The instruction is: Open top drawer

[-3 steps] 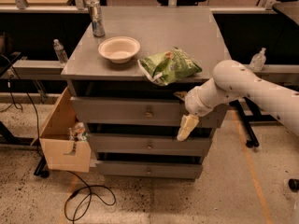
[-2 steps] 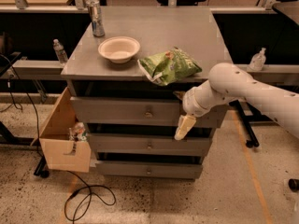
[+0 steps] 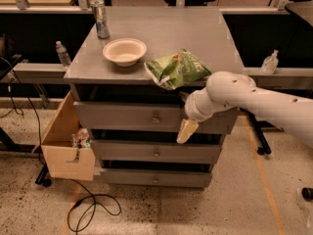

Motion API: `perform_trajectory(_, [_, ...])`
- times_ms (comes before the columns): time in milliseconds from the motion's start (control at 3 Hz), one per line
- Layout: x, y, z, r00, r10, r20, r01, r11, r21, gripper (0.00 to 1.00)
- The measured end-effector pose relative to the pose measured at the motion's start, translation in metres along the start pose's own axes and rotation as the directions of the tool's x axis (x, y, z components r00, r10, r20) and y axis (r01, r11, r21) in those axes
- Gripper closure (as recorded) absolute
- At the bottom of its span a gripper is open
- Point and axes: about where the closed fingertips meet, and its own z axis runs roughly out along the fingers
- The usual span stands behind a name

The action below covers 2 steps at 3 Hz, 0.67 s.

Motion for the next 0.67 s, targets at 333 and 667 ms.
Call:
perform_trajectory(333, [0.0014,-0.0089,-0.0068,1.000,0.001,-0.020,0.000,0.9990,0.044,0.00])
perform_trajectory(667, [0.0039,-0.0147,-0.0088,1.000,0.002,-0.028,-0.001,0.9983,0.058,0.00])
